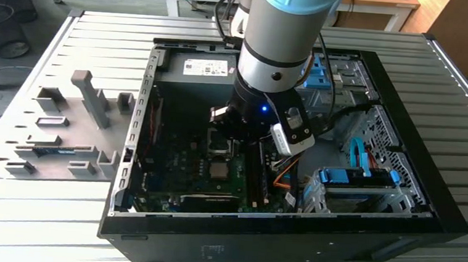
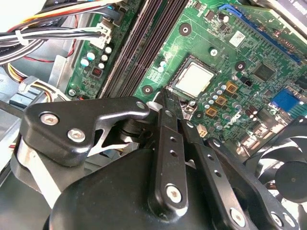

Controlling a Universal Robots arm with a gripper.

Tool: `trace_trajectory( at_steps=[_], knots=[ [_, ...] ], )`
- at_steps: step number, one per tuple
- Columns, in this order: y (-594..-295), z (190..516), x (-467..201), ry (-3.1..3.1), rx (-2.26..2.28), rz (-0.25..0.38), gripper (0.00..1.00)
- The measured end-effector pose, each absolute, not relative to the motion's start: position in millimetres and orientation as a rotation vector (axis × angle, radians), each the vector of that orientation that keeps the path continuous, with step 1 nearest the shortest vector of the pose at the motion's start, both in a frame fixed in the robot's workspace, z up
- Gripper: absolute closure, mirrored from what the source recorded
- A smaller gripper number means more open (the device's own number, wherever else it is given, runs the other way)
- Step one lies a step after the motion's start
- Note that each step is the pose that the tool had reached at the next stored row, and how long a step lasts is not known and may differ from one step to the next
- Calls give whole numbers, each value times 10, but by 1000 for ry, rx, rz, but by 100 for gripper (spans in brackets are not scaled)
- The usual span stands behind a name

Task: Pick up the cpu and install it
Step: 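Close the cpu cover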

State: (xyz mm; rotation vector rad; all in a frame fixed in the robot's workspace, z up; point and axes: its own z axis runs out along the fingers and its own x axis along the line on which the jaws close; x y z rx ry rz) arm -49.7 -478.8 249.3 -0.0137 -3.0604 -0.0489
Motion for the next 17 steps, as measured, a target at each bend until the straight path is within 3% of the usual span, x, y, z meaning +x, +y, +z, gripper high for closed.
trace_trajectory(
  at_steps=[4,11,17],
  knots=[
    [-4788,2493,-497,-3060,-14,-54,90],
    [-4788,2487,-496,-3051,4,-227,90],
    [-4788,2450,-496,-3039,163,-225,90]
  ],
)
